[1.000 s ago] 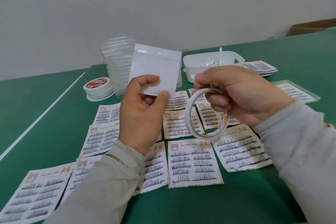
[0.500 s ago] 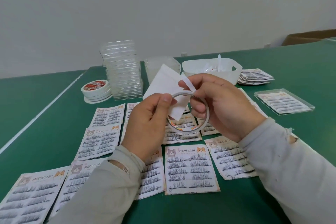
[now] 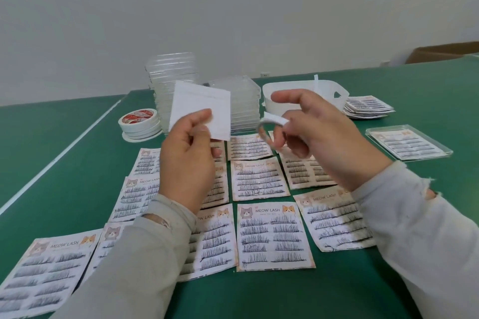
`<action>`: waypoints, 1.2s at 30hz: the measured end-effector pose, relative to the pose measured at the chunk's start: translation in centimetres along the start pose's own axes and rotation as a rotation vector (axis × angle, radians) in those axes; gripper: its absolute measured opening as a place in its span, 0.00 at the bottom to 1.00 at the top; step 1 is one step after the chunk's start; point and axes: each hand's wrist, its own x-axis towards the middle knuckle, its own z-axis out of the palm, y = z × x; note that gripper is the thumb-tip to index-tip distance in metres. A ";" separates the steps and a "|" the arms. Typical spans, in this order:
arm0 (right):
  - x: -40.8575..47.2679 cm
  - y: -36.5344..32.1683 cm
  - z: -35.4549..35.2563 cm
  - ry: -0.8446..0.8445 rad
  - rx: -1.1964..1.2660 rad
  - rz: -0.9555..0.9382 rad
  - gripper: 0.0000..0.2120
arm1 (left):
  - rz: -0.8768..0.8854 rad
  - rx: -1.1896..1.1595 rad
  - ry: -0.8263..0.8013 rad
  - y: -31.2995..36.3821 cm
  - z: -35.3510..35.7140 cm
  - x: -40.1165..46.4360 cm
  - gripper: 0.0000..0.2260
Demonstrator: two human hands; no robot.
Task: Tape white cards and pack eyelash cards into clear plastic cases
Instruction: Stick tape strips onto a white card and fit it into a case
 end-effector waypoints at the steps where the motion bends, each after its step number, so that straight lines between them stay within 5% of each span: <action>1: -0.1 0.1 -0.2 -0.008 -0.244 -0.029 0.21 | 0.001 0.009 0.021 -0.1 -0.2 0.1 0.13; 5: -0.1 1.7 0.6 -0.274 -0.889 0.034 0.27 | 0.013 -0.068 -0.010 0.1 0.4 -0.5 0.22; 8: -0.3 1.8 0.8 -0.331 -0.990 0.064 0.24 | -0.044 -0.227 -0.012 0.4 0.6 -0.6 0.29; 12: 0.0 1.8 0.7 -0.095 -0.861 0.014 0.14 | -0.199 -0.325 -0.039 0.4 0.6 -0.6 0.26; 15: 0.4 1.7 1.7 0.105 -0.356 0.054 0.10 | -0.219 -0.332 -0.129 0.3 1.1 -0.9 0.17; 25: 0.6 1.9 2.7 0.263 0.154 0.119 0.02 | -0.322 -0.366 -0.290 0.3 1.4 -1.0 0.13; 36: 0.9 2.5 1.8 0.335 -0.015 0.142 0.12 | -0.231 -0.139 -0.058 -0.2 0.3 -0.2 0.04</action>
